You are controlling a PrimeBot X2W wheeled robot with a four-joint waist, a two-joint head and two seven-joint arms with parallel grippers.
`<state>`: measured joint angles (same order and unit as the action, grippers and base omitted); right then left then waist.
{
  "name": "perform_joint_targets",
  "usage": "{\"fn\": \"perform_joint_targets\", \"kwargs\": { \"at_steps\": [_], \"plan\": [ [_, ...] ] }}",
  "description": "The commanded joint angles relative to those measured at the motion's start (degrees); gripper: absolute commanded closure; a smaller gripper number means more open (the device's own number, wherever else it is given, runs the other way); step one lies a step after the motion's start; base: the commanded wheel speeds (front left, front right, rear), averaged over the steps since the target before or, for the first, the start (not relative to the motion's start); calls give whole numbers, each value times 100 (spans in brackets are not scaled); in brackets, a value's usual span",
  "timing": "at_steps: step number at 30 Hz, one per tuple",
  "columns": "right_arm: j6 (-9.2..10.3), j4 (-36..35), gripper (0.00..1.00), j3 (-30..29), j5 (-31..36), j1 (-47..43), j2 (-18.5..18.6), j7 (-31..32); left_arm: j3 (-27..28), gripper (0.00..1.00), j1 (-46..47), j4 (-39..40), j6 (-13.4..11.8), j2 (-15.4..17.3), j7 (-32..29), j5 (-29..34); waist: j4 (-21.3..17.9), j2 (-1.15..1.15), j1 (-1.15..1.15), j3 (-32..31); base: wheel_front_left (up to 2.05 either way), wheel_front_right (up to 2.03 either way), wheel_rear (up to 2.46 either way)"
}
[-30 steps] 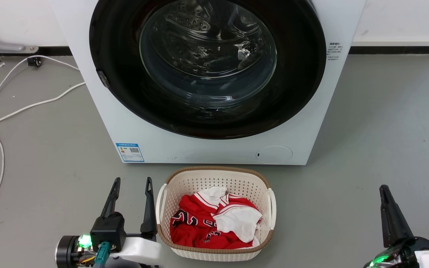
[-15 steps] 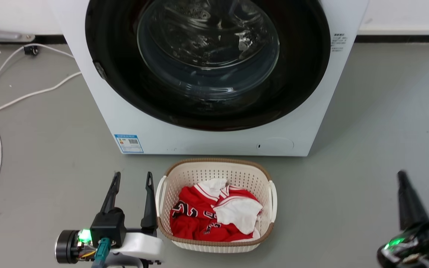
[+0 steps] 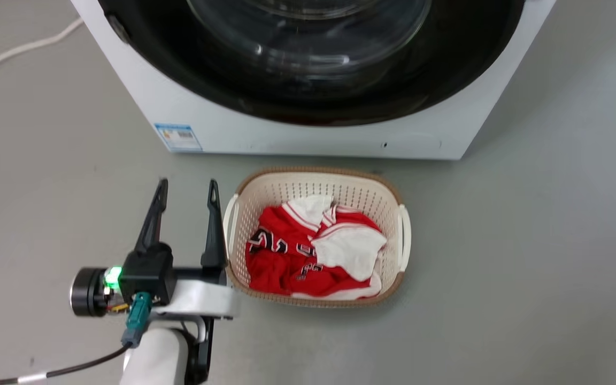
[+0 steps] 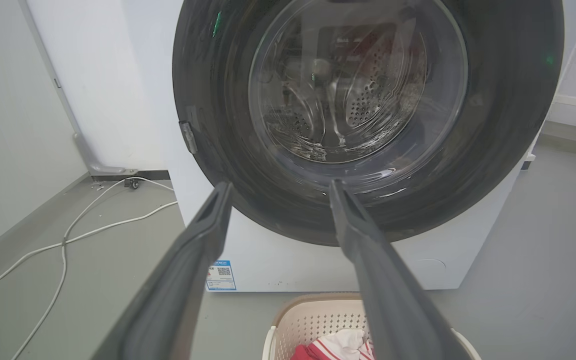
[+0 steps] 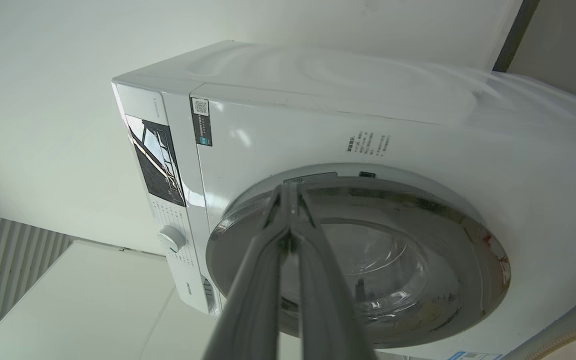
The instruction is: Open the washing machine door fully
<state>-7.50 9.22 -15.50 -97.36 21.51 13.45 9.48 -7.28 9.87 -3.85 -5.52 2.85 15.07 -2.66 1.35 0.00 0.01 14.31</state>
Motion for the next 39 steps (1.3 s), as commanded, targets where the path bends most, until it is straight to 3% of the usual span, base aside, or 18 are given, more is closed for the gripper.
{"fn": "perform_joint_targets", "kwargs": {
  "at_steps": [1, 12, 20, 31, 39],
  "plan": [
    [1, 115, 100, -14, -33, 315, 112, 91, -7, 0, 157, 54, 24, 5, 16, 54, 103, 0, -1, 400, 0, 0, 0],
    [2, 1385, 100, 229, 59, 2580, 904, 676, -63, 0, 916, 447, 69, 4, 16, 109, 286, 0, -1, 1412, 0, 0, 0],
    [2, 2014, 100, 753, 296, 3720, 1178, 1120, -132, 0, 1120, 569, 25, 4, 16, 56, 447, 0, -1, 1781, 0, 0, 0],
    [2, 2600, 100, 1408, 693, 4526, 1116, 1491, -253, 0, 1209, 555, -40, 4, 16, -35, 608, 0, -1, 1995, 0, 0, 0],
    [1, 2529, 100, 1693, 749, 4358, 939, 1796, -264, 0, 1177, 500, -92, 4, 16, -86, 597, 0, -1, 1910, 0, 0, 0]
  ]
}}
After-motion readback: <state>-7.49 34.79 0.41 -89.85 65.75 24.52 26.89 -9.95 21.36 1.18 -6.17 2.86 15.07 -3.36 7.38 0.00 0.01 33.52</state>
